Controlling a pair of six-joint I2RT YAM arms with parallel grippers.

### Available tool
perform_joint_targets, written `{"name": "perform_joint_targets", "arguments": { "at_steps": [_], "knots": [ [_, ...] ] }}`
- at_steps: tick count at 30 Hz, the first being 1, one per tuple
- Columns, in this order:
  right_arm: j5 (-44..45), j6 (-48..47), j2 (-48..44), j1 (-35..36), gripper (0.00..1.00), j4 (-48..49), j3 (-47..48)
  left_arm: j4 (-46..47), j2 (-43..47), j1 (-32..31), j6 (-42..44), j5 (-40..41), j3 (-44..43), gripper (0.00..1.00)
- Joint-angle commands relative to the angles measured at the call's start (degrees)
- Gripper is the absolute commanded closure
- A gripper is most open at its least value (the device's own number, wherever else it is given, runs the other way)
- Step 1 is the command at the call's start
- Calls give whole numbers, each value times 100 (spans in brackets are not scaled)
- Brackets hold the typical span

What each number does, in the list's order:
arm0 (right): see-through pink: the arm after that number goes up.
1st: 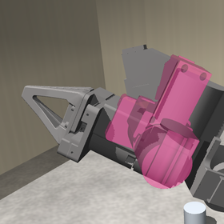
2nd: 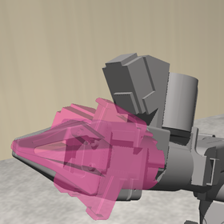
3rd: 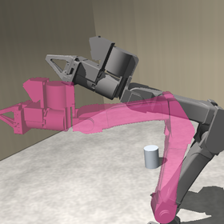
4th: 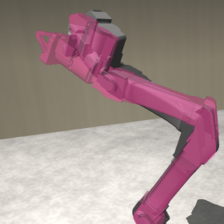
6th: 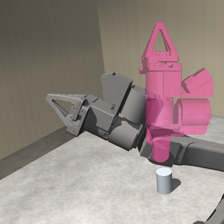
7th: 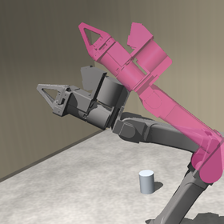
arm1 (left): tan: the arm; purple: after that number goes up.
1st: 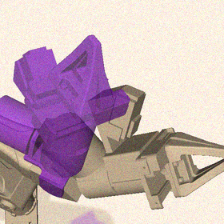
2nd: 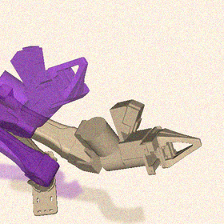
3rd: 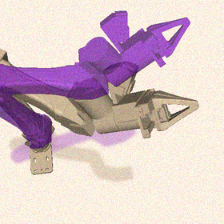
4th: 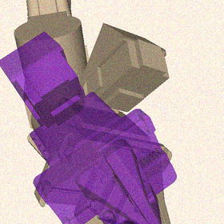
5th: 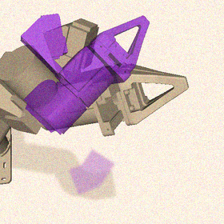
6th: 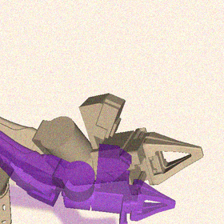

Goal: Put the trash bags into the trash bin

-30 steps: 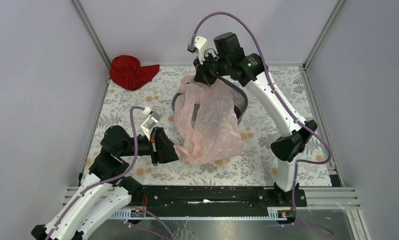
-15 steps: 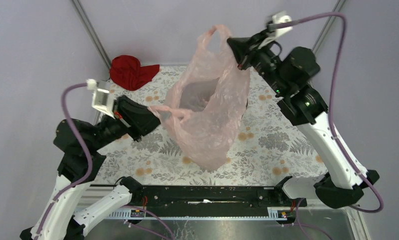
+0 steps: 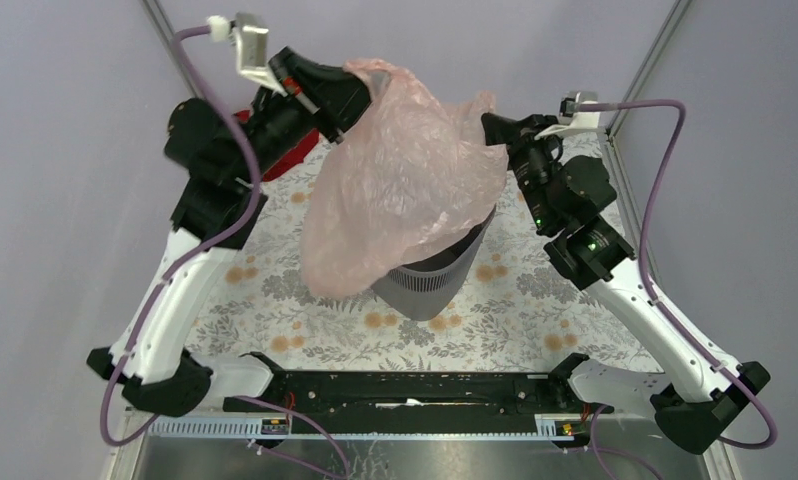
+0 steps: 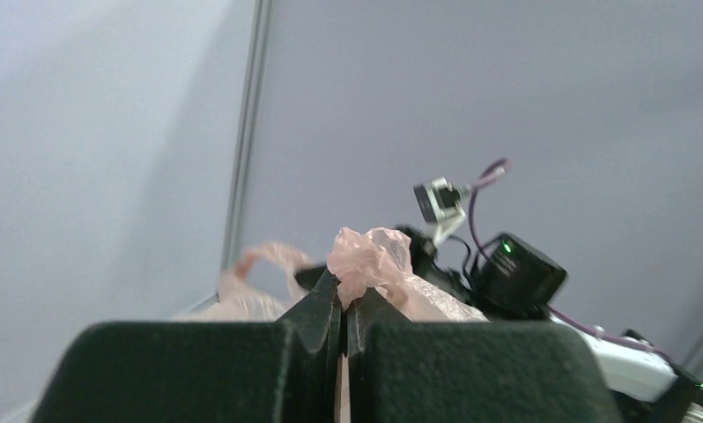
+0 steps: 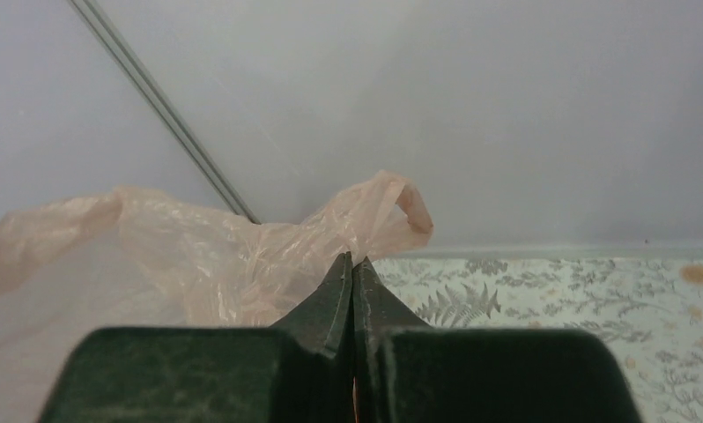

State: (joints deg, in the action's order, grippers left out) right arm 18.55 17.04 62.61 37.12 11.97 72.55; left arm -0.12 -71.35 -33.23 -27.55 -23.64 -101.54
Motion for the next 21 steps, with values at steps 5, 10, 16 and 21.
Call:
{"name": "perform_joint_targets", "arguments": {
  "at_steps": [5, 10, 16, 21],
  "knots": [
    [738, -402, -689, -2, 100, 249, -251, 872, -856, 19, 254, -367, -525, 100],
    [1589, -762, -1192, -3, 100, 306, -681, 1010, -1088, 23, 356, -81, -354, 100],
    [926, -855, -1396, -3, 100, 694, -1209, 879, -1288, 132, 450, -165, -384, 100],
    [1076, -676, -1527, -3, 100, 987, -1580, -91, -1300, 287, 457, 50, -632, 56]
  ]
}}
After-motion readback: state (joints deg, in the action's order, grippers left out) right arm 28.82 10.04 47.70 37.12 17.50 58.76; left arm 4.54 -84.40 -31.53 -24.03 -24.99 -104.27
